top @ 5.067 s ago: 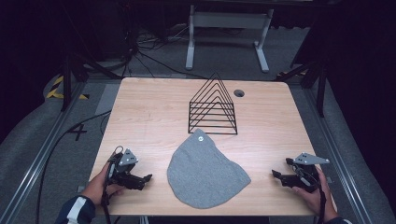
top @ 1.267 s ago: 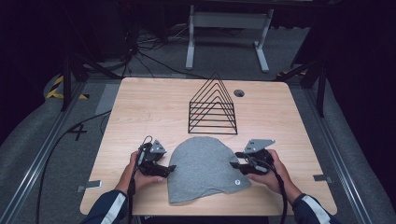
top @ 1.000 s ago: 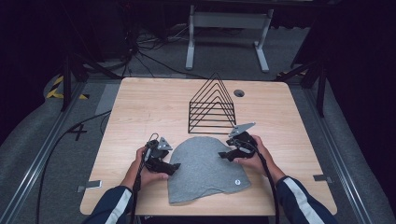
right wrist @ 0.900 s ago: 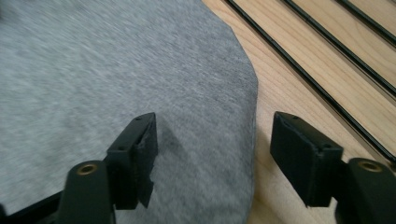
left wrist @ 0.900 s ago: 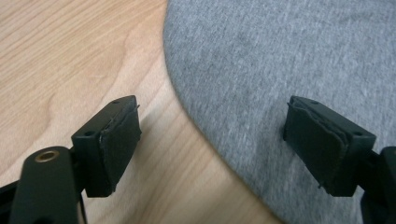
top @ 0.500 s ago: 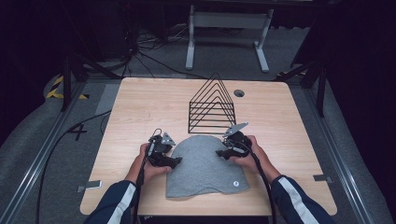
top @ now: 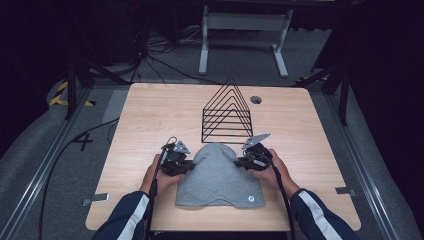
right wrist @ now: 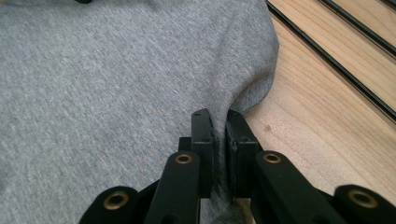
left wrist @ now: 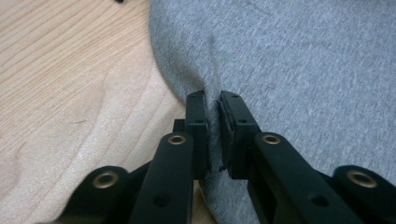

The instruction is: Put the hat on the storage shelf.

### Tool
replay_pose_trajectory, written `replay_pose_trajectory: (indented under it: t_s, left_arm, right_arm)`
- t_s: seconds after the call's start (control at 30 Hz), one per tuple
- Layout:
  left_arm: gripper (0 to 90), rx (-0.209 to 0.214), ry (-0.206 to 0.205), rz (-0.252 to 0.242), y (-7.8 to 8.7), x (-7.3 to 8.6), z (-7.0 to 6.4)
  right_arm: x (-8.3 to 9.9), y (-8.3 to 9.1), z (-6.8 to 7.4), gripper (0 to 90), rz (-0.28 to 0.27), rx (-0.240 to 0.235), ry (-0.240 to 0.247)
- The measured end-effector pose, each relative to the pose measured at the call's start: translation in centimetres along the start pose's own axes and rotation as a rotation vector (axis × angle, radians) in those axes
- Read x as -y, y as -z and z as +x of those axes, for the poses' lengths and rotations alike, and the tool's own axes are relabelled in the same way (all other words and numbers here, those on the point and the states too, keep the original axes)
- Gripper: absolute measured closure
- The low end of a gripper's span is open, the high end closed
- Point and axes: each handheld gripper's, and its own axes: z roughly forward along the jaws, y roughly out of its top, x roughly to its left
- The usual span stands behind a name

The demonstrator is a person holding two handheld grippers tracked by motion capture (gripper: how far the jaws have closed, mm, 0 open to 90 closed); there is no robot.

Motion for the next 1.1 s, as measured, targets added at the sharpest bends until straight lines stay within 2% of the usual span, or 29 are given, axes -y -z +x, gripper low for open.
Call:
replay_pose_trajectory:
  t_s: [0.07, 0.17, 0.33, 0.37, 0.47, 0.5, 0.67, 0.77, 0.8, 0.83, 0.93, 1.03, 1.07, 1.1]
  left_arm:
    - [84.1, -0.006, -0.021, -0.002, 0.3, -0.2, -0.2]
    - [84.4, -0.019, -0.059, -0.037, 1.3, -0.8, -0.9]
    - [84.6, -0.029, -0.119, -0.077, 3.3, -2.6, -1.6]
    - [84.7, -0.029, -0.119, -0.077, 3.3, -2.6, -1.6]
    - [84.7, -0.037, -0.151, -0.11, 4.5, -4.1, -1.8]
    - [84.8, -0.042, -0.178, -0.115, 5.1, -4.8, -2.0]
    - [84.8, -0.065, -0.251, -0.134, 7.4, -7.6, -2.6]
    - [84.8, -0.07, -0.271, -0.15, 8.4, -9.0, -2.7]
    - [84.8, -0.07, -0.271, -0.15, 8.4, -9.0, -2.7]
    - [84.8, -0.078, -0.29, -0.163, 9.2, -10.1, -2.8]
    - [84.9, -0.081, -0.298, -0.183, 9.9, -11.0, -2.8]
    - [84.9, -0.095, -0.33, -0.199, 11.3, -13.0, -3.0]
    - [84.9, -0.095, -0.33, -0.199, 11.3, -13.0, -3.0]
    - [84.9, -0.102, -0.336, -0.214, 11.9, -13.9, -3.1]
  right_arm:
    - [0.0, 0.5, 0.1, 84.0, -0.016, 0.0, 0.01]
    - [-0.2, 1.6, 0.4, 84.1, -0.042, 0.008, 0.034]
    - [-0.9, 4.5, 0.8, 84.1, -0.1, 0.024, 0.073]
    - [-0.9, 4.5, 0.8, 84.1, -0.1, 0.024, 0.073]
    - [-1.7, 6.6, 0.9, 84.1, -0.14, 0.041, 0.089]
    - [-1.9, 7.0, 1.0, 84.1, -0.147, 0.052, 0.099]
    - [-3.1, 9.6, 1.0, 84.1, -0.178, 0.085, 0.127]
    - [-4.0, 11.6, 0.8, 84.1, -0.209, 0.104, 0.133]
    - [-4.4, 12.3, 0.7, 84.1, -0.222, 0.114, 0.137]
    - [-4.8, 13.0, 0.7, 84.1, -0.228, 0.123, 0.139]
    - [-5.4, 14.0, 0.6, 84.1, -0.241, 0.141, 0.147]
    - [-6.8, 16.2, 0.0, 84.1, -0.282, 0.166, 0.141]
    - [-7.1, 16.6, -0.1, 84.1, -0.286, 0.173, 0.143]
    - [-7.4, 17.1, -0.2, 84.0, -0.291, 0.182, 0.142]
